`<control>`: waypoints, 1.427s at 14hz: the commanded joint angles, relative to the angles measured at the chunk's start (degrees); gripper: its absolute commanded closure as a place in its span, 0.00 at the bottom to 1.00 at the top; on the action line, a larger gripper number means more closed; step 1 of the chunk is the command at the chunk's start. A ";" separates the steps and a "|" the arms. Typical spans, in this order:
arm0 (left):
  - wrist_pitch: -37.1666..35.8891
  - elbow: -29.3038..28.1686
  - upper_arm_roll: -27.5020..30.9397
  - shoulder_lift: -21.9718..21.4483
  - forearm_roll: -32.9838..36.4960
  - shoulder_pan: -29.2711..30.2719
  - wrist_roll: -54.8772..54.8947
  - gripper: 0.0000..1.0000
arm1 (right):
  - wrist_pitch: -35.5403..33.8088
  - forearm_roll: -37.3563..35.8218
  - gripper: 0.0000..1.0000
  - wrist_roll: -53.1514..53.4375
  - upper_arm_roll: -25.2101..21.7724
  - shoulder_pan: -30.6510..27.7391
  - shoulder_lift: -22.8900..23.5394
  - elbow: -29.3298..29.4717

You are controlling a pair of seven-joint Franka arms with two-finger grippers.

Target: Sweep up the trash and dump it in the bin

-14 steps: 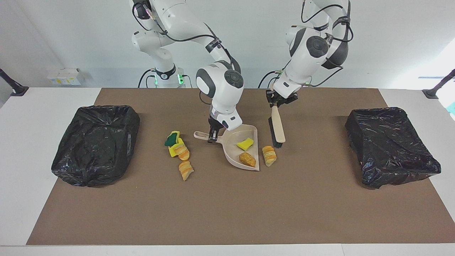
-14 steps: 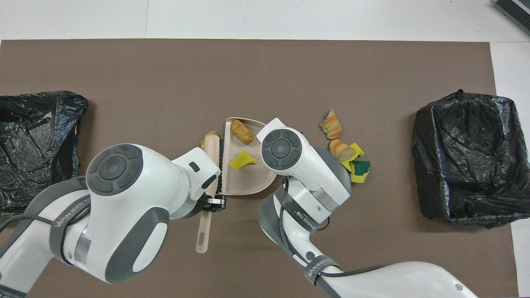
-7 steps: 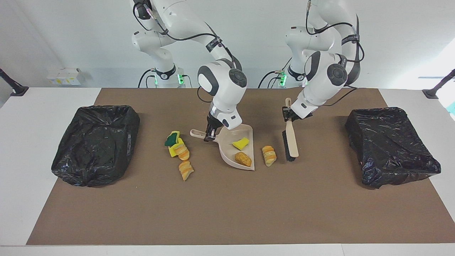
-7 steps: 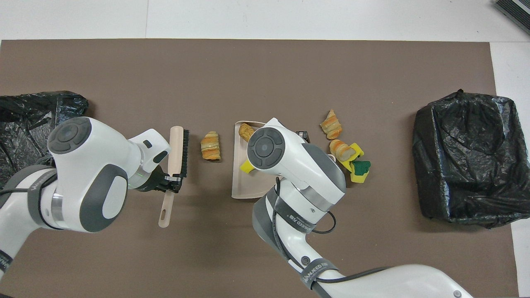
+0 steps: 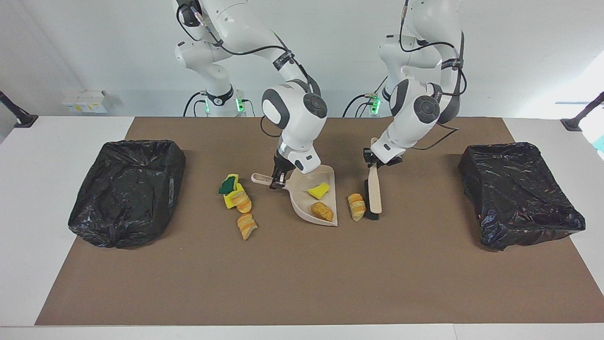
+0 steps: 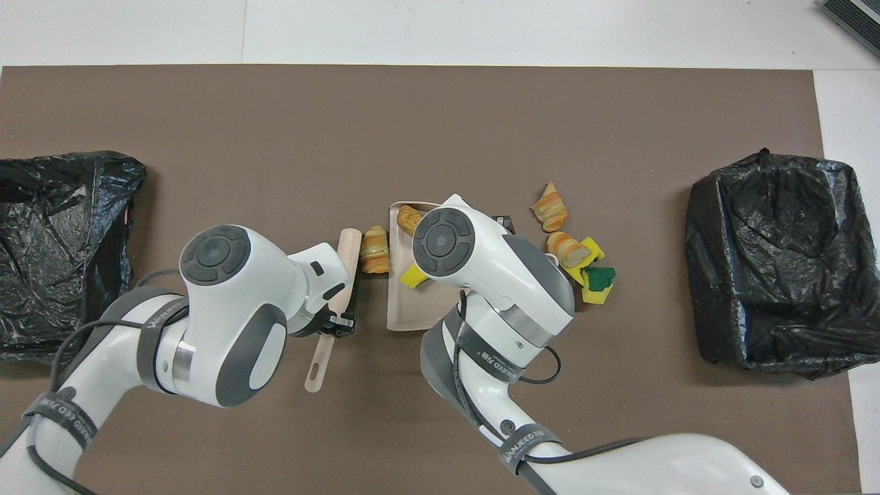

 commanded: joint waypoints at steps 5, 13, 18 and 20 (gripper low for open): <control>-3.65 1.12 0.54 -1.76 -0.97 -8.23 -1.91 1.00 | 7.15 5.88 1.00 -2.08 0.55 -2.31 1.41 -1.71; -18.12 7.61 1.24 -10.45 1.39 -4.02 -19.37 1.00 | 6.20 6.07 1.00 -10.51 0.64 -4.41 -0.17 -1.02; -22.65 7.11 0.45 -12.74 3.52 -4.80 -34.68 1.00 | 1.81 6.68 1.00 -24.03 0.55 -10.21 -3.77 1.00; -20.29 5.00 0.45 -13.97 3.43 -6.37 -35.04 1.00 | -0.47 6.68 1.00 -29.92 0.55 -13.28 -5.09 2.14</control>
